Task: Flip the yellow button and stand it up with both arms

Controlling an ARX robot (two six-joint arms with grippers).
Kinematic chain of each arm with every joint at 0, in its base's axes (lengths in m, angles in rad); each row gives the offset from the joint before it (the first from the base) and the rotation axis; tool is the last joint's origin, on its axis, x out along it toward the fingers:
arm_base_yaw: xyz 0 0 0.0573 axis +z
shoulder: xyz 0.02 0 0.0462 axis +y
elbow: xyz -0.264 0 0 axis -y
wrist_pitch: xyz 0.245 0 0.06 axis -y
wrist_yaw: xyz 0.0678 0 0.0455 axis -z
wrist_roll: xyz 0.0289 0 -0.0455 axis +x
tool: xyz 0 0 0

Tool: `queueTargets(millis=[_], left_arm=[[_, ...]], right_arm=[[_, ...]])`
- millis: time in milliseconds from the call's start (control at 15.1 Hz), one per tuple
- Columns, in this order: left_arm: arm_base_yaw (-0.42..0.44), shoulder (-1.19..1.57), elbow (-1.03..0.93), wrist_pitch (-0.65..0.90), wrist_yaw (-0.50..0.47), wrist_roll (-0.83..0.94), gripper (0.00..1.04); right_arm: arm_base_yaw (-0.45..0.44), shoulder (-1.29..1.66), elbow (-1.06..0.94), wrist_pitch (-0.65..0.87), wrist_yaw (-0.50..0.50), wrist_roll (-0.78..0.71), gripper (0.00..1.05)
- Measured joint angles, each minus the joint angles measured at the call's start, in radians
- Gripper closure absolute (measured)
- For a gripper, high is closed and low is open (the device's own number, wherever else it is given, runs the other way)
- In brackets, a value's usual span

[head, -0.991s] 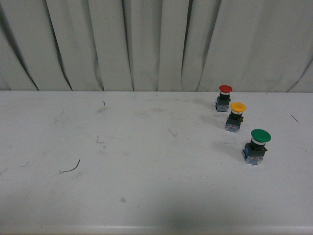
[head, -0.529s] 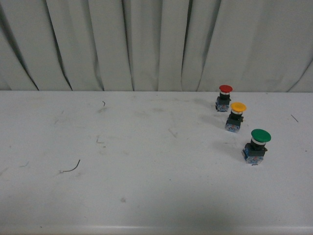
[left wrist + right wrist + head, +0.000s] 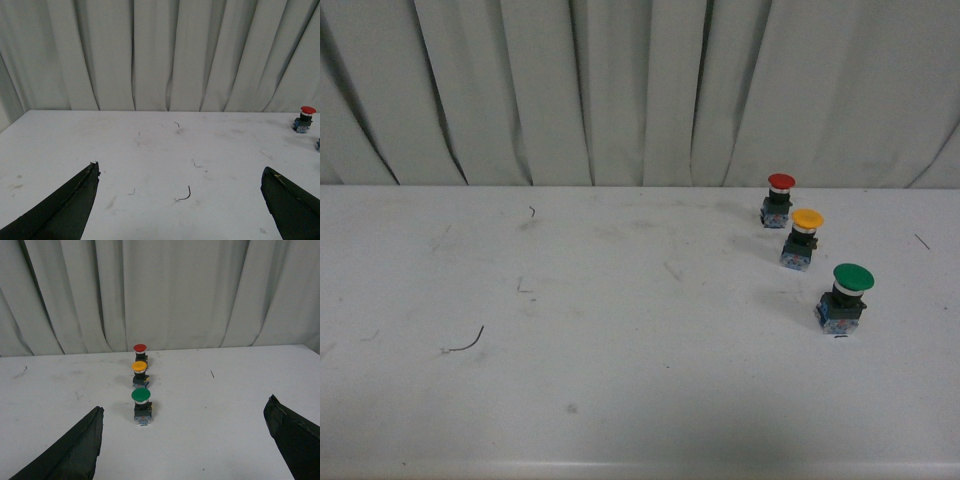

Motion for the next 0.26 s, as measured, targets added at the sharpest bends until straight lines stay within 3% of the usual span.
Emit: queueTargets(millis=[264], left_arm=[[0.000, 0.000, 0.000, 0.000, 0.000, 0.000, 0.07]], right_arm=[[0.000, 0.000, 0.000, 0.000, 0.000, 0.000, 0.07]])
